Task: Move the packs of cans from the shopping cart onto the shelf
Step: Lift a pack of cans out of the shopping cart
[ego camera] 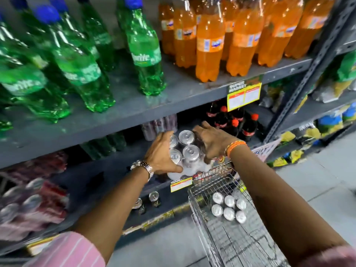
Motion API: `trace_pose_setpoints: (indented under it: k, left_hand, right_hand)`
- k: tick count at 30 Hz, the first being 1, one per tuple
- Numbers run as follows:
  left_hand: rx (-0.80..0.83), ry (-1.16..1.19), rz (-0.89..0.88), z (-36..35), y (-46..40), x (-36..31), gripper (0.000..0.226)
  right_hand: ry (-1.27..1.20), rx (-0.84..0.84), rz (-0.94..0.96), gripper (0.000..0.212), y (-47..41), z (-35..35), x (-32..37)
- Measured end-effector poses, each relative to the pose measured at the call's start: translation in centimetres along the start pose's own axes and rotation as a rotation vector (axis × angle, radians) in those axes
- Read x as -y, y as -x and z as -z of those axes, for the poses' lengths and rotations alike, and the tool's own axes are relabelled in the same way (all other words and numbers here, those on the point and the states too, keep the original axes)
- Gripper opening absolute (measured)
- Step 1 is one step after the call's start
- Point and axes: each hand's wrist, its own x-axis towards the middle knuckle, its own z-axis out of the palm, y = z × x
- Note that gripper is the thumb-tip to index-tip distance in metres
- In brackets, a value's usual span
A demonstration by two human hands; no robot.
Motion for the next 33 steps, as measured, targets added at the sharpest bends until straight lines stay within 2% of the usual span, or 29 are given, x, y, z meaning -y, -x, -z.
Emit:
trace_pose_setpoints:
  k: [2,7,14,20,23,26,28,30,33]
  left_hand:
    - [0.006,-0.004,0.035,0.7,-0.7,1.4,0.119]
    - [0.004,0.006,0.037,1.6,-2.3,4.1,0.099]
    - [0.063,0.066,0.066,0.8,-3.8,6.5,0.106]
    - [0.106,0.092,0.071,0.4,-3.9,7.2,0.113]
    - [-0.034,0.173,0.135,0.9,-2.4,5.9,0.114]
    - [-0.382,0.225,0.142,0.7,-0.7,3.6,0.083]
    - [-0.554,0.307,0.146,-0.2,0.5,1.4,0.062]
    - [-0.57,0.434,0.123,-2.1,1.5,-0.9,0.051]
    - [-0.46,0.514,0.087,-6.6,2.7,-4.1,0.048]
  right_hand:
    - [0.0,0.003,-0.014,0.126,-1.9,0.0,0.9]
    - [-0.044,0.019,-0.03,0.116,-5.5,-0.7,2.3]
    - [-0.064,0.041,-0.042,0.113,-8.5,-2.3,2.6]
    - [-0.171,0.031,-0.039,0.125,-8.1,-2.9,1.7]
    - [-0.282,-0.015,-0.056,0.135,-5.9,-3.0,0.2]
    - [-0.355,-0.123,-0.109,0.136,-2.4,-3.3,-2.8]
    - [-0.377,-0.194,-0.14,0.125,0.1,-4.2,-5.2]
    - [-0.422,-0.264,-0.185,0.11,2.9,-5.6,-7.4]
    - [-0.441,-0.323,-0.214,0.095,7.0,-8.1,-10.0]
